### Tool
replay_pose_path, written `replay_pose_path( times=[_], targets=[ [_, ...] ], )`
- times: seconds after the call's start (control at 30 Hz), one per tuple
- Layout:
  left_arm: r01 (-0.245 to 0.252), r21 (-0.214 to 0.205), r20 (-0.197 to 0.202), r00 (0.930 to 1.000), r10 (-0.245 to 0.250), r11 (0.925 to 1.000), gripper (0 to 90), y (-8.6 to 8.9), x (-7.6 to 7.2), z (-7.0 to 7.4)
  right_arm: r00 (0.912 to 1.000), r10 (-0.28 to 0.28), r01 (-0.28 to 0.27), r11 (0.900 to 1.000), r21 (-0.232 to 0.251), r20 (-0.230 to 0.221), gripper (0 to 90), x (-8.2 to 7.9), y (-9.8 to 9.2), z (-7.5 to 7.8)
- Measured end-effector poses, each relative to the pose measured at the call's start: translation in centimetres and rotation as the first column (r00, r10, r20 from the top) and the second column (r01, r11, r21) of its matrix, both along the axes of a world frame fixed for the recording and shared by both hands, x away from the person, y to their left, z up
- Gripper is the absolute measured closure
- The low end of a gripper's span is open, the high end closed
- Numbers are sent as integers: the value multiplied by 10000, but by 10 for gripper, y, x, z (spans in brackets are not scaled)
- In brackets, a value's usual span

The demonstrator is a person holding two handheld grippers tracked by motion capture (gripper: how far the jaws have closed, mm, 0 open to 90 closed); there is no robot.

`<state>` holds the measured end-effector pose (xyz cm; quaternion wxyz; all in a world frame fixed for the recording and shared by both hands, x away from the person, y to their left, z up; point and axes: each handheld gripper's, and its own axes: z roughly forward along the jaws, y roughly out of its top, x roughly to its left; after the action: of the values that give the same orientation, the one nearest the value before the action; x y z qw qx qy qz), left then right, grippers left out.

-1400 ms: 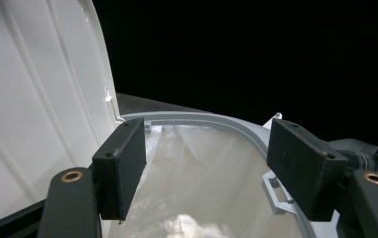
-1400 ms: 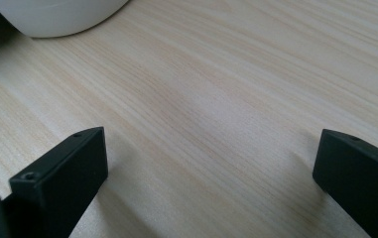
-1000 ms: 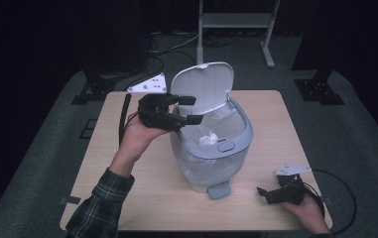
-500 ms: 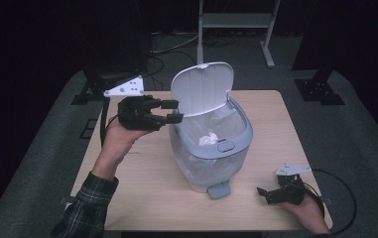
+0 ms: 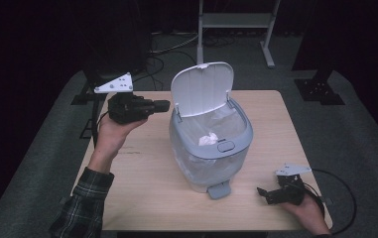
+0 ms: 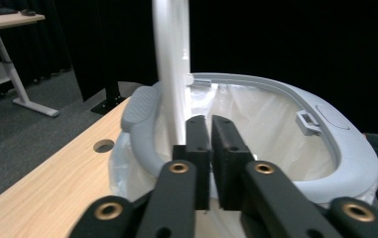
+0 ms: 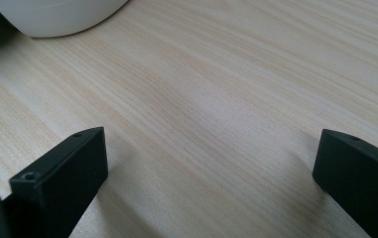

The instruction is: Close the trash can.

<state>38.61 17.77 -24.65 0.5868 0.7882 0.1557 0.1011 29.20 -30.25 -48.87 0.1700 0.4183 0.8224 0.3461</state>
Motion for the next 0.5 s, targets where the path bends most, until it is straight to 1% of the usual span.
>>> replay_pose_path(
  times=[0.17, 0.27, 0.4, 0.5],
  targets=[
    [-258, -36, -104, 9996, 258, 9997, 900, 2, 10, -1, 10000, 0, 0, 10000, -1, 0, 0, 0, 0, 0],
    [-474, -107, -59, 9989, 474, 9988, 900, 3, 18, -3, 10000, 2, -2, 10000, -1, 1, 0, 0, 0, 0],
    [-578, -301, -55, 9983, 577, 9979, 894, 3, 27, -4, 10000, -1, 1, 10000, 1, -2, 0, 0, 0, 0],
    [-635, -340, -19, 9980, 635, 9974, 890, 0, 33, -2, 10000, -2, 2, 10000, 1, -2, 0, 0, 0, 0]
  ],
)
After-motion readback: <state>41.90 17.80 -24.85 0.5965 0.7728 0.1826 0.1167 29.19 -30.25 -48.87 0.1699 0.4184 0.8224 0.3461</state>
